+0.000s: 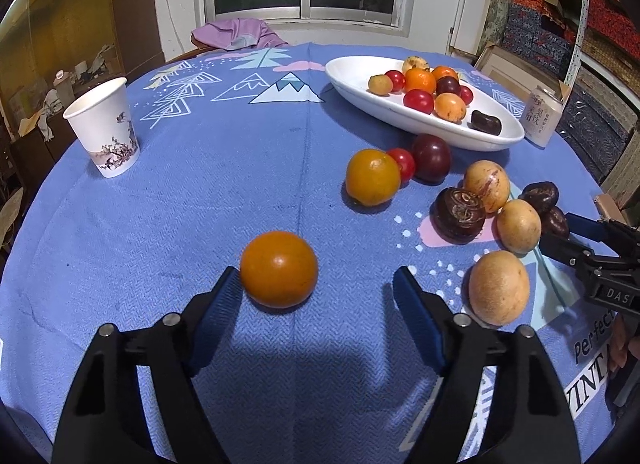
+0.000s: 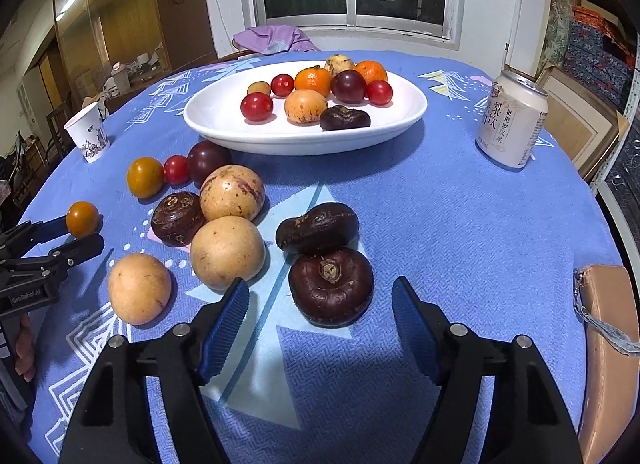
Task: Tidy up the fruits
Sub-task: 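Grasp the orange tangerine with the left gripper while the right grasps a dark mangosteen, then carry the tangerine and mangosteen onto the white plate and open both grippers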
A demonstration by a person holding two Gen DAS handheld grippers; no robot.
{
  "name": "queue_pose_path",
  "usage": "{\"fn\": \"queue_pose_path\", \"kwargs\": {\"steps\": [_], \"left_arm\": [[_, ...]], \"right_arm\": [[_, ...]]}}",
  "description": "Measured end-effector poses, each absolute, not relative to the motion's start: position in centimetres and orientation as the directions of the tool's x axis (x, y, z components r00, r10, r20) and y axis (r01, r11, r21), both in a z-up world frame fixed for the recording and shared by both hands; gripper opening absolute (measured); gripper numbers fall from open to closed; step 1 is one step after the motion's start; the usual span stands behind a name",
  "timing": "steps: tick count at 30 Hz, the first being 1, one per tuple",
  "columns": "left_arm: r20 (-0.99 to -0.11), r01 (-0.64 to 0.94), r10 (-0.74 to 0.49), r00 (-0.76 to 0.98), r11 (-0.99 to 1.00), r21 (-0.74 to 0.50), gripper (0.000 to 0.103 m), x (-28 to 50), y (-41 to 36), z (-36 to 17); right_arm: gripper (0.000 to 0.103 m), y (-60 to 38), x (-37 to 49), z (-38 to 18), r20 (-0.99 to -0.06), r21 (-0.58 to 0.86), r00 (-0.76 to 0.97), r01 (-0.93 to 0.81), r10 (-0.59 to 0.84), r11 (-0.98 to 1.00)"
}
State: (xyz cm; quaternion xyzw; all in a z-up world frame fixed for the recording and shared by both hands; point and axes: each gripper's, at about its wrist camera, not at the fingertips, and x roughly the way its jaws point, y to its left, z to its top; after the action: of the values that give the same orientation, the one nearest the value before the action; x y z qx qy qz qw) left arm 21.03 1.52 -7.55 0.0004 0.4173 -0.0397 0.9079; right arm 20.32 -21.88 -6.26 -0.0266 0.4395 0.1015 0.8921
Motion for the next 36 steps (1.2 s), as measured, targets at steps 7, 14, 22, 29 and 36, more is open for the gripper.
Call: {"fn": "queue_pose_path", "kwargs": {"steps": [7,14,22,29,36], "left_arm": [[-0.756,0.074,-0.069,0.651,0.997,-0.027,0.075,21.0,1.4,-7.6],[-0.756,0.071,-0.068,0.652,0.997,-0.028,0.073,21.0,1.4,-7.6],[-0.755,0.068,-0.063,0.653,0.997,-0.025,0.068,20.9,1.7,-7.5],[-0.757,0.052,-0.074,0.650,0.997,-0.053,0.042,21.0,2.3,-7.6],[-0.739,0.087,-0.098,0.667,0.995,-0.053,0.037,20.6,1.6,-7.2]], "right_arm": [[0.063,-22.0,20.5,-6.4,-0.796,0.045,0.585,-0.202,0.157,0.978],[0.054,-22.2,20.5,-6.3,-0.794,0.047,0.587,-0.196,0.156,0.979],[0.052,-22.2,20.6,-6.4,-0.797,0.046,0.585,-0.194,0.153,0.980],[0.052,-22.0,20.6,-6.5,-0.801,0.029,0.583,-0.194,0.139,0.981],[0.043,-22.9,20.3,-6.2,-0.782,0.089,0.596,-0.180,0.181,0.980]]}}
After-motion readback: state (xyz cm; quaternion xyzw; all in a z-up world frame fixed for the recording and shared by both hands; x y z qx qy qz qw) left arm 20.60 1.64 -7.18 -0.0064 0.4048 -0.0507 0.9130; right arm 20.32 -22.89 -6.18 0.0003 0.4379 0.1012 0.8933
